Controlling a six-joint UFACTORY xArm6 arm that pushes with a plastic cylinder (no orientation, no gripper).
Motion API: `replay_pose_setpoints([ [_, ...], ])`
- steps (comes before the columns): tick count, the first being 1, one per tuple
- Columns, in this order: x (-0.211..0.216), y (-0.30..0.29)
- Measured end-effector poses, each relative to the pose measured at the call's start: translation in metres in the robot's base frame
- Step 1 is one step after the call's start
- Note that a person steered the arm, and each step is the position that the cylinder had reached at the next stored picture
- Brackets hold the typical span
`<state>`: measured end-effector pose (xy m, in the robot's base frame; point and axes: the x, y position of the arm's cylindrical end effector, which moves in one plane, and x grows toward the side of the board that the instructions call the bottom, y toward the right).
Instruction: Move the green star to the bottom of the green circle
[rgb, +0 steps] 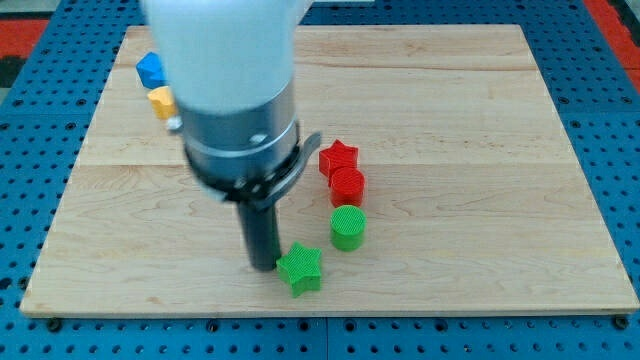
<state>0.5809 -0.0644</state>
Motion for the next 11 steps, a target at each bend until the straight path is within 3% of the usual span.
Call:
replay_pose_setpoints([
  [1, 0.007, -0.011],
  [7, 0.018, 0.068],
  [8, 0.038, 0.068],
  [9, 0.014, 0.010],
  [10, -0.039, -0.043],
  [11, -0.088, -0.046],
])
